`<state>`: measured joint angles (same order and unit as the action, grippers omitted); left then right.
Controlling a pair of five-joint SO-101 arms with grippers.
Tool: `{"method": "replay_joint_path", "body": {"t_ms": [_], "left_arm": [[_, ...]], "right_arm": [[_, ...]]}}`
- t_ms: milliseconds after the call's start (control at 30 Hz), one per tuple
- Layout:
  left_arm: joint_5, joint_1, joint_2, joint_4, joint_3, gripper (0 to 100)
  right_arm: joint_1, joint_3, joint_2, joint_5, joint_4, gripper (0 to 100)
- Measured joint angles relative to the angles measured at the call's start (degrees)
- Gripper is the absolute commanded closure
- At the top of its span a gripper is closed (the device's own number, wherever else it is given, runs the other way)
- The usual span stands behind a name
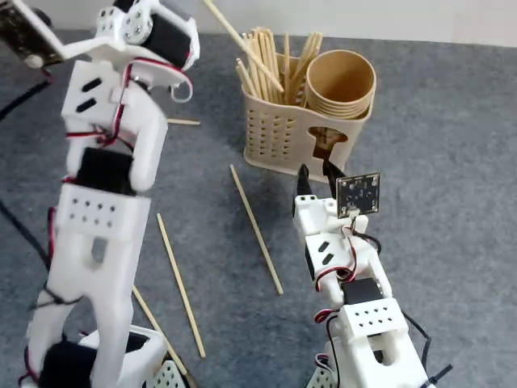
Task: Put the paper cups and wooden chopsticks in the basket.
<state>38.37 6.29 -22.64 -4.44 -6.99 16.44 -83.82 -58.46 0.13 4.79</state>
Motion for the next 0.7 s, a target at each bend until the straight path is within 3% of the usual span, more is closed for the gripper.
{"method": "replay_joint_path", "body": {"t_ms": [133,400,533,700], "left_arm": [[-0.26,0.00,5.80,4.66,0.00,99],[-10.11,0.00,14.07,11.25,-0.44,99],[-12.66,0.09,14.95,11.08,-0.44,98],[-16.70,1.58,14.95,2.11,-0.44,82]], "right_arm": [[0.00,0.00,0.00,0.00,0.00,85.4],[0.00,0.00,0.00,0.00,0.00,85.4],[0.00,0.00,0.00,0.00,0.00,85.4],[0.00,0.00,0.00,0.00,0.00,85.4]]}}
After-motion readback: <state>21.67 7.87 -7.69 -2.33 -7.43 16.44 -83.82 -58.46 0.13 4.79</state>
